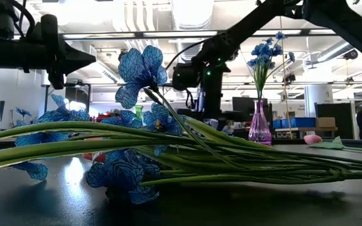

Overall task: Sort flowers into vase by color
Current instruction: Put the blue flowers into the violet vase

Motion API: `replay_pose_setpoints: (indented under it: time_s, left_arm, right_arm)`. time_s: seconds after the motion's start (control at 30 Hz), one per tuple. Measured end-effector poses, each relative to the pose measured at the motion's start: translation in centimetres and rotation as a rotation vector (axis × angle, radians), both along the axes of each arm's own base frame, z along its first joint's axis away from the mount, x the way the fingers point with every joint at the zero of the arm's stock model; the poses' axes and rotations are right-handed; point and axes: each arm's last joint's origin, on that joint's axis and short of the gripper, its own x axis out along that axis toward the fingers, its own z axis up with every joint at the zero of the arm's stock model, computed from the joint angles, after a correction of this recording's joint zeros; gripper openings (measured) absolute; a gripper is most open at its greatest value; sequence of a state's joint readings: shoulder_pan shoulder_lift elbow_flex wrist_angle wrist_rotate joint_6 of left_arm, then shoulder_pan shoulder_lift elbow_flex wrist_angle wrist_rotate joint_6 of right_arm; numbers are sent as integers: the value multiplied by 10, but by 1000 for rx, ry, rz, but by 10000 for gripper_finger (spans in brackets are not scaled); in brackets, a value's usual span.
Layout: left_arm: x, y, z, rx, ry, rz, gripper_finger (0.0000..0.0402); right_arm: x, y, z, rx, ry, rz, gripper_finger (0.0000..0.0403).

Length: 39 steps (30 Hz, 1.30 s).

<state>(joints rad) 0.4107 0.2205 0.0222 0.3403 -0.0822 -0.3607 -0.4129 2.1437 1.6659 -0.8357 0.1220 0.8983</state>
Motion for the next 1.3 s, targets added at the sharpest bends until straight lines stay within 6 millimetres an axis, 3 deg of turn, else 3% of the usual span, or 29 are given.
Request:
replay_pose_setpoints:
  time_s: [0.1,0.23,0.43,0.53,0.7,0.97,1.13,1.3]
  left_arm:
    - [0,0,0,-1,3,0,0]
    - [0,0,0,-2,3,2,0]
    - [0,0,0,-2,4,3,0]
    - [0,0,-1,-4,8,5,0]
    - [1,0,-1,-6,12,5,0]
    - [1,1,-2,-17,14,12,0]
    - [1,1,5,-13,-71,6,0]
    - [3,-1,19,-36,-154,-75,0]
  right_arm:
    - [1,-1,6,-38,-17,39,30]
    - [4,3,29,-88,-60,88,23]
    - [4,25,100,-216,-212,169,23]
    - [-5,38,146,-322,-305,205,23]
    - [-40,55,217,-525,-406,217,23]
    - [-117,89,313,-981,-405,220,22]
    - [-146,102,339,-1145,-460,325,22]
    - [-150,109,331,-1110,-620,584,22]
